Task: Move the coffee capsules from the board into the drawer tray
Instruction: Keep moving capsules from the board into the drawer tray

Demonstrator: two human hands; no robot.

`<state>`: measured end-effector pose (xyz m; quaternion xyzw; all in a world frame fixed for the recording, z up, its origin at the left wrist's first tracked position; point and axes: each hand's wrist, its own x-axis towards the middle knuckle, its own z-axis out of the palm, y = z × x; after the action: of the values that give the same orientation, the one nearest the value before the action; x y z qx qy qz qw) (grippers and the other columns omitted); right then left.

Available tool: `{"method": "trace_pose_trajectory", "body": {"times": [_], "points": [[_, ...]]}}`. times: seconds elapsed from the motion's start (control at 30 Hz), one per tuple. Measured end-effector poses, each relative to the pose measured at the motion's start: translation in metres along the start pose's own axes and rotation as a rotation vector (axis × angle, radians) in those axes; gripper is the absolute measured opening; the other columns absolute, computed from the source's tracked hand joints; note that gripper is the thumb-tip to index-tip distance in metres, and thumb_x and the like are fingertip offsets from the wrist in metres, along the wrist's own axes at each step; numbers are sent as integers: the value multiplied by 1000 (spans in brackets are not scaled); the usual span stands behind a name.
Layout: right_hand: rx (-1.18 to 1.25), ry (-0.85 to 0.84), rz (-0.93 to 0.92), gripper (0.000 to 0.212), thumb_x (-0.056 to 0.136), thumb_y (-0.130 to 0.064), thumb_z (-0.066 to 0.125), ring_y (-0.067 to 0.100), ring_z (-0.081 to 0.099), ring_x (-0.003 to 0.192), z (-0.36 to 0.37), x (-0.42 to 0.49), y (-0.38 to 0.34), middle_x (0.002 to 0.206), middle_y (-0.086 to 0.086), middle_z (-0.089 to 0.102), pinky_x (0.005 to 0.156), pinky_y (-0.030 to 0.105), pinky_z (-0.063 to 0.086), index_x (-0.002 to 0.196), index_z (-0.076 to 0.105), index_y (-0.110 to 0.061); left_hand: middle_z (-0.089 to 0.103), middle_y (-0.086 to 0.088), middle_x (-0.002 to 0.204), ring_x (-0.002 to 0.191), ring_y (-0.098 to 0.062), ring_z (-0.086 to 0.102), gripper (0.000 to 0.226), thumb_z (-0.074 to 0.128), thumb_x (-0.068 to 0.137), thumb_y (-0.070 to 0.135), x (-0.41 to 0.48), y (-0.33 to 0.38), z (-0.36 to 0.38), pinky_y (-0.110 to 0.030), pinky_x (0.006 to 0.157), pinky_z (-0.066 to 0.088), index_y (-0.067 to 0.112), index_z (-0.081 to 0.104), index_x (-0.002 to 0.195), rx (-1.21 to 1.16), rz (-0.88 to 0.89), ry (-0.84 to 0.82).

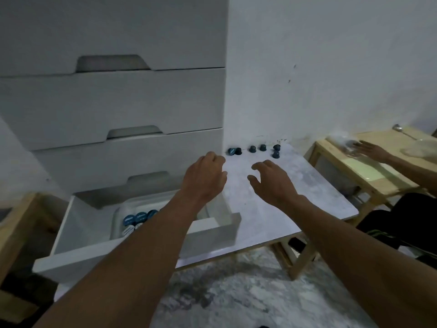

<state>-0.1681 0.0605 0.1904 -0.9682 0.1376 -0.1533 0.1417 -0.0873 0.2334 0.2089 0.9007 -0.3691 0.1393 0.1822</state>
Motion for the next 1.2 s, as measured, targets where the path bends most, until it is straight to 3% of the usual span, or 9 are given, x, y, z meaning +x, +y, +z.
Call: {"method": "trace_pose_trajectory", "body": {"times": [0.27,0.43,0.7,1.2], "points": [[-18,40,84,40,93,-35,51,27,56,110,-39,1,99,126,9,57,90,35,46,126,54,-13,56,-7,114,101,-28,56,31,52,89,24,57,89,36,-39,77,48,11,57,117,10,79,12],[1,18,90,40,95,-33,50,27,54,114,-53,16,175,129,10,55,92,35,44,129,52,-12,56,-5,115,102,-26,55,32,51,91,27,99,147,80,-37,74,48,12,55,119,8,22,28],[17,-84,9,41,95,-37,48,25,52,118,-65,56,282,133,8,53,96,36,44,131,50,-16,56,-5,125,112,-23,54,37,50,93,31,151,220,142,-35,84,46,13,51,125,-27,-126,5],[93,-202,-39,39,95,-35,48,24,54,114,-15,170,353,130,7,54,93,35,45,129,51,-16,54,-3,125,111,-23,54,37,49,93,31,251,200,220,-34,81,46,16,50,126,47,-279,-102]]}}
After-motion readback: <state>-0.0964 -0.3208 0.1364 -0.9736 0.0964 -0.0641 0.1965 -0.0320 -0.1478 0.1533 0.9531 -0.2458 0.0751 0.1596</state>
